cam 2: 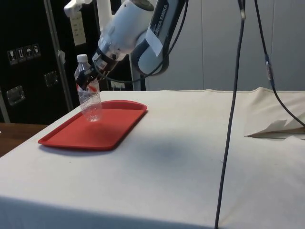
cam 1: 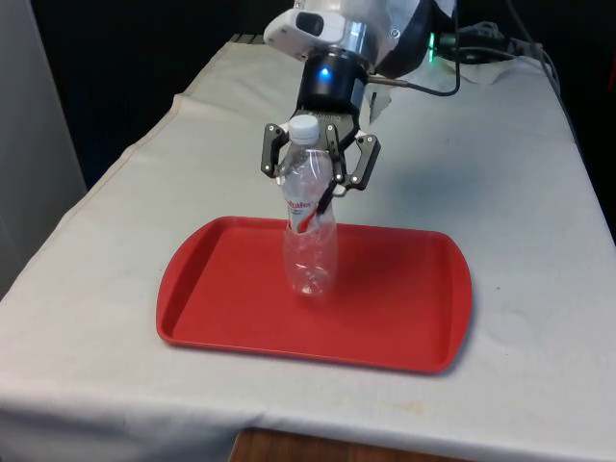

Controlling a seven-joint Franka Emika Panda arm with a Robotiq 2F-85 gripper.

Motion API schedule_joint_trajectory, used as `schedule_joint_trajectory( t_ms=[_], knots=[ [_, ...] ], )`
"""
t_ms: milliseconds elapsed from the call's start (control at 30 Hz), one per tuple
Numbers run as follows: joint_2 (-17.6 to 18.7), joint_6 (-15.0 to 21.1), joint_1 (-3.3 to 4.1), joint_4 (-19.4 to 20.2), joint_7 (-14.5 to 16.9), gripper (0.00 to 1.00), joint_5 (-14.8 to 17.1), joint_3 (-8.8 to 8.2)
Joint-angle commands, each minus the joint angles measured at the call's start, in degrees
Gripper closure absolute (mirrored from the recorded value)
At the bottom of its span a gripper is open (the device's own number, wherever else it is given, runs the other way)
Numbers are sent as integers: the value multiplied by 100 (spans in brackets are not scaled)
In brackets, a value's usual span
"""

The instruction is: Place the bottle upright on the tray.

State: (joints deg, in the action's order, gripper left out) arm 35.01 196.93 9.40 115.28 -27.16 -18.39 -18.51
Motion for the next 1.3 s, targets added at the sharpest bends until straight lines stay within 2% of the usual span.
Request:
schedule_joint_trajectory(
  t_ms=[0, 33, 67, 333, 367, 400, 633, 667, 700, 733, 967, 1000, 1033, 1167, 1233, 1267],
  knots=[
    [-23, 97, -223, 17, -57, 66, -132, 298],
    [6, 34, -11, -6, -6, 66, 0, 6],
    [-11, 126, -223, 6, -69, 66, -132, 298],
    [138, 447, -206, -34, -149, 66, -126, 275],
    [132, 367, -34, -40, -86, 66, 0, 40],
    [160, 464, -206, -40, -155, 66, -132, 275],
    [315, 584, -212, -92, -178, 66, -160, 321],
    [332, 584, -201, -103, -166, 66, -160, 309],
    [344, 527, -40, -120, -120, 66, 0, 97],
    [338, 584, -189, -109, -160, 66, -155, 292],
    [344, 556, -97, -120, -115, 66, -57, 172],
    [355, 539, -40, -132, -92, 66, 0, 97],
    [350, 550, -80, -120, -109, 66, -40, 149],
    [378, 498, -69, -172, -103, 66, -23, 143],
    [372, 355, -92, -218, -115, 66, -46, 178],
    [361, 384, -29, -195, -92, 66, 0, 97]
  ],
)
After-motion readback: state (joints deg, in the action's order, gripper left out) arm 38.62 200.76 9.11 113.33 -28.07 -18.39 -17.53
